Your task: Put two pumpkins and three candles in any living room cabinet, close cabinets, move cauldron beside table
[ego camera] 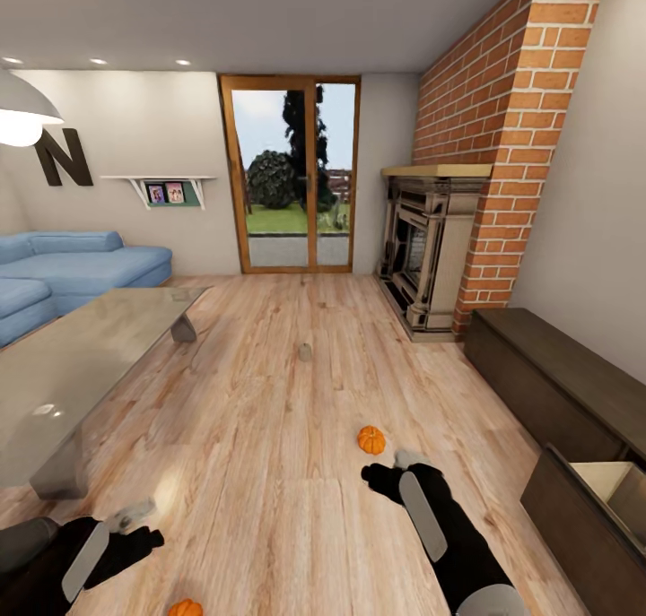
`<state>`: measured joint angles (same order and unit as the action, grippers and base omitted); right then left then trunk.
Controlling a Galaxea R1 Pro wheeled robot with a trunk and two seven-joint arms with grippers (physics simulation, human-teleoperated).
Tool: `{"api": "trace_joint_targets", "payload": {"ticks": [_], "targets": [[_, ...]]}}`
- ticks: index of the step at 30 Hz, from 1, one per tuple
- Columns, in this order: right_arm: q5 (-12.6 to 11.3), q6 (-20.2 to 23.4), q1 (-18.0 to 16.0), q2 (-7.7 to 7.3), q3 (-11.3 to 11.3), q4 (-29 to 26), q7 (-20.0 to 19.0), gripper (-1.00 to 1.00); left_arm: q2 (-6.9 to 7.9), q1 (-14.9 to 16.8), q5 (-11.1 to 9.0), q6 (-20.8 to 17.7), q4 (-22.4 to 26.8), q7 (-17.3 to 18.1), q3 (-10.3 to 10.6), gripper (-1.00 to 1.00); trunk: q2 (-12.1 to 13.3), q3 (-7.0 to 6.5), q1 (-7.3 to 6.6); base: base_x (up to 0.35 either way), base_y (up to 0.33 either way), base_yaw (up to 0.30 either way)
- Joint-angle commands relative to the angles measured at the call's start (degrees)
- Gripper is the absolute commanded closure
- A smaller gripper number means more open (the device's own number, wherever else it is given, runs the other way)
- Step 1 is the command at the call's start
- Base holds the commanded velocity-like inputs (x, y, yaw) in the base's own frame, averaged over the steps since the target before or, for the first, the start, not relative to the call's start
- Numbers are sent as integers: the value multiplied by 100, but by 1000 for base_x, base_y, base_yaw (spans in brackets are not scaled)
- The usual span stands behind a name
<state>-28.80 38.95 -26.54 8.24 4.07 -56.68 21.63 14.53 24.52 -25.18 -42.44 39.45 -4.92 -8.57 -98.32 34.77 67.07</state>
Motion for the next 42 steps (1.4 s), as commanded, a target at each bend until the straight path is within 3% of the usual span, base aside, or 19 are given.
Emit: {"api": "trace_joint_targets", "payload": {"ticks": [1, 11, 18, 22, 25, 27, 29, 42], "targets": [[-3, 129, -77, 46, 2, 18, 47, -100, 15, 39, -15, -16, 1, 22, -24, -100, 0, 0, 0, 0, 0, 0], [14, 312, -297, 103, 23, 53, 65, -100, 57, 78, -22, 1, 1, 51, -137, -100, 0, 0, 0, 0, 0, 0], [34, 292, -292, 136, 72, 10, 49, -100, 67, 79, -15, 8, 1, 59, -376, -100, -281, 126, 154, 0, 0, 0], [42, 258, -291, 141, 397, 10, 53, -100, 78, 79, -13, 13, -2, 92, -585, -100, -441, 198, 242, 0, 0, 0], [25, 85, -290, 155, 764, 23, 65, -100, 85, 79, -11, 15, -6, 165, -823, -100, -562, 252, 308, 0, 0, 0], [20, -12, -290, 160, 851, 15, 70, -100, 101, 79, -12, 16, -7, 206, -923, -100, -642, 287, 351, 0, 0, 0], [16, -86, -290, 162, 912, -30, 70, -100, 147, 79, -13, 16, -10, 328, -1035, -100, -722, 323, 395, 0, 0, 0], [15, -85, -291, 172, 949, -115, 66, -100, 197, 79, -13, 16, -16, 474, -1076, -100, -1243, 557, 681, 0, 0, 62]]}}
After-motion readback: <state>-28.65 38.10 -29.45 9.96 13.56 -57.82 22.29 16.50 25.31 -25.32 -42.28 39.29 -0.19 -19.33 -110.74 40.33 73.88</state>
